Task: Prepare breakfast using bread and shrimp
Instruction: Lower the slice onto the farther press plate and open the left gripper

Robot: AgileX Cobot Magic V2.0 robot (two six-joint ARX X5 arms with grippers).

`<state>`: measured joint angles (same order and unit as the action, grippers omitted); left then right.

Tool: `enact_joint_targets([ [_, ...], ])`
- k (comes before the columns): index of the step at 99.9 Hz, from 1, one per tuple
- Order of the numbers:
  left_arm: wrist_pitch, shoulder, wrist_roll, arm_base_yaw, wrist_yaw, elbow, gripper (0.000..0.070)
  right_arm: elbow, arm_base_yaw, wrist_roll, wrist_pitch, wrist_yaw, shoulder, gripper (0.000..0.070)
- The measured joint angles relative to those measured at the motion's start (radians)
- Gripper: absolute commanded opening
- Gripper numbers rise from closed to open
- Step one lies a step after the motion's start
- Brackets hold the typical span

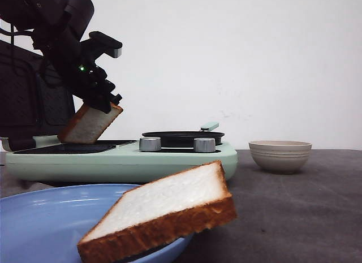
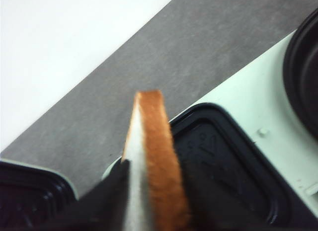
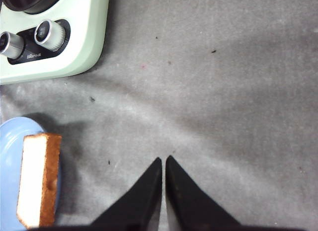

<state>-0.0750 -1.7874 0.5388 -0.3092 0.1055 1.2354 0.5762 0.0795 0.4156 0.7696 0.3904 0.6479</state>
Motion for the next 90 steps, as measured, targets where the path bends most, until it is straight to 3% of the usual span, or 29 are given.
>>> enact_joint_targets([
  [19,0.000,0.000,-0.014,-0.002,0.000,0.000,0.0329,0.000,0.000,0.000,0.000,0.000,0.000,0.0004],
  [37,-0.012,0.000,-0.068,-0.002,-0.005,0.000,0.0448,0.000,0.000,0.000,0.000,0.000,0.000,0.0004],
  [90,-0.035,0.000,-0.247,-0.002,-0.032,0.000,0.0447,0.000,0.000,0.000,0.000,-0.001,0.000,0.0004],
])
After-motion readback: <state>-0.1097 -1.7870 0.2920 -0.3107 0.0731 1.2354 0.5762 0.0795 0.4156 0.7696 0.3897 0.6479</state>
